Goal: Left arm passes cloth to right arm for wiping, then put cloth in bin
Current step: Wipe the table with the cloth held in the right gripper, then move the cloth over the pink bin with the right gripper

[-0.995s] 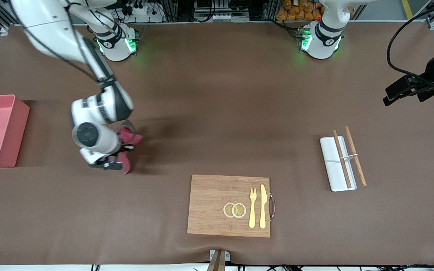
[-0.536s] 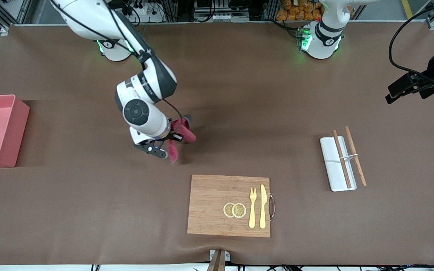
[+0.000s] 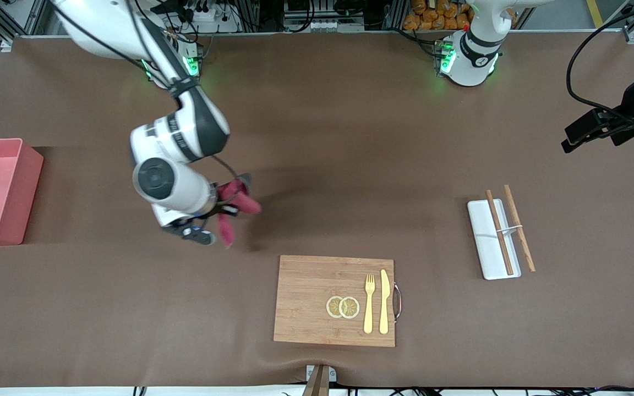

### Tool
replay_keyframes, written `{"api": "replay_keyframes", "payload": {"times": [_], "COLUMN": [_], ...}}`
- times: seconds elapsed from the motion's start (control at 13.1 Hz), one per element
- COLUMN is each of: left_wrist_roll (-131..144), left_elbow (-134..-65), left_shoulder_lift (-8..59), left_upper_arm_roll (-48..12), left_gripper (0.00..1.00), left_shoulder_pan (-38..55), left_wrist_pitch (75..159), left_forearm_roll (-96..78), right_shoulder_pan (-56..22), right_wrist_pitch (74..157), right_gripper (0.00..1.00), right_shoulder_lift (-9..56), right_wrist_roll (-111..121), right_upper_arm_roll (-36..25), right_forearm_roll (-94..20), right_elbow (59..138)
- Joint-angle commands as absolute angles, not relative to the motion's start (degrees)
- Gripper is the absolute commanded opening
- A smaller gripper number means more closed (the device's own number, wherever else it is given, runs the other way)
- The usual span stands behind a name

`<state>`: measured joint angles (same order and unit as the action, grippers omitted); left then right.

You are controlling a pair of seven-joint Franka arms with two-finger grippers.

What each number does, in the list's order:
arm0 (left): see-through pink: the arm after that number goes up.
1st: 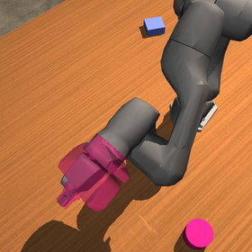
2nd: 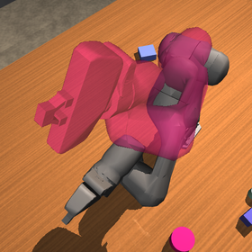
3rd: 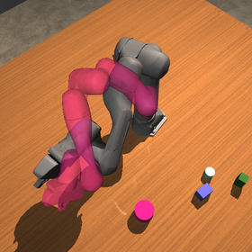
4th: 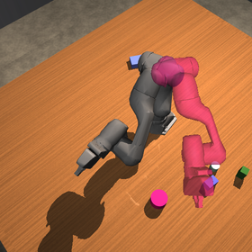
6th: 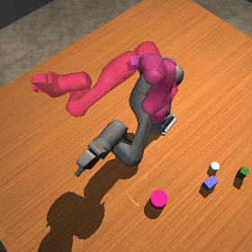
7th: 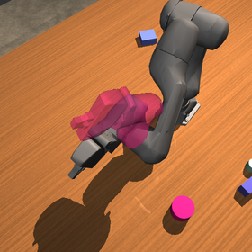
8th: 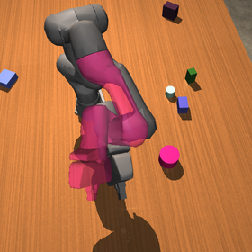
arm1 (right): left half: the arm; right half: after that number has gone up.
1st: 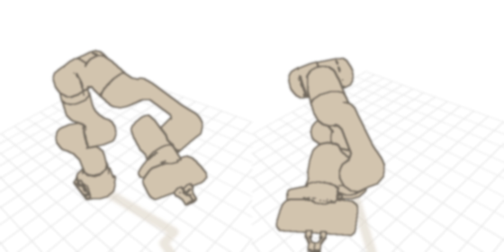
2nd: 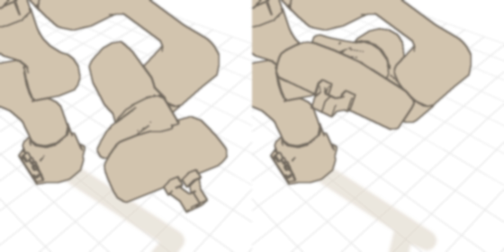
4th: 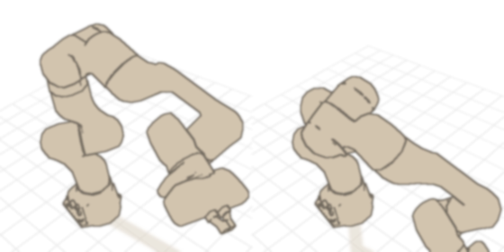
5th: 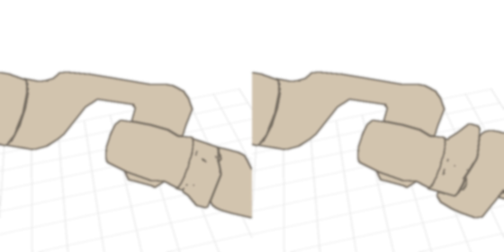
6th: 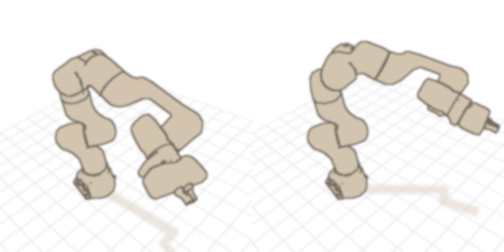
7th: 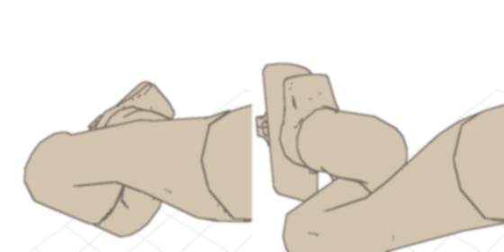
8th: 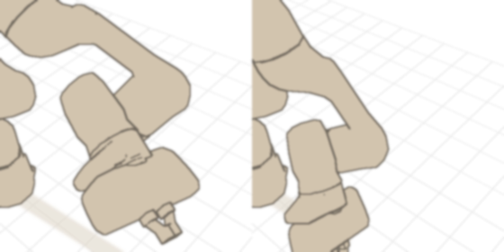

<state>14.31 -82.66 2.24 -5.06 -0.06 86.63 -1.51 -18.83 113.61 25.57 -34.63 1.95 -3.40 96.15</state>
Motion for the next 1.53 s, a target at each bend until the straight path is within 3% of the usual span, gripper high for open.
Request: {"api": "replay_keyframes", "payload": {"times": [0.0,0.46,0.61,0.84,1.45], "left_wrist_roll": [14.4,14.4,14.4,14.3,13.4], "left_elbow": [-83.6,-83.6,-83.6,-83.6,-83.6], "left_shoulder_lift": [1.6,1.9,2.0,2.1,2.0], "left_upper_arm_roll": [-4.9,-5.0,-5.1,-5.2,-5.2], "left_gripper": [1.0,1.0,1.0,1.0,1.0], "left_shoulder_pan": [0.4,0.5,0.6,0.6,0.3], "left_wrist_pitch": [87.4,87.4,87.4,87.4,87.4], "left_forearm_roll": [-0.4,-0.4,-0.4,-0.4,-0.4], "right_shoulder_pan": [-11.9,11.2,20.0,29.4,42.4], "right_wrist_pitch": [110.7,105.9,103.3,103.6,124.3], "right_gripper": [0.0,0.0,0.0,0.0,0.0], "right_shoulder_lift": [22.4,17.9,18.6,20.3,37.9], "right_wrist_roll": [-22.2,23.6,36.3,53.3,75.7], "right_upper_arm_roll": [2.6,2.6,2.5,2.5,2.5], "right_forearm_roll": [0.2,0.5,1.1,3.8,4.0], "right_elbow": [97.1,95.1,89.7,87.6,82.5]}}
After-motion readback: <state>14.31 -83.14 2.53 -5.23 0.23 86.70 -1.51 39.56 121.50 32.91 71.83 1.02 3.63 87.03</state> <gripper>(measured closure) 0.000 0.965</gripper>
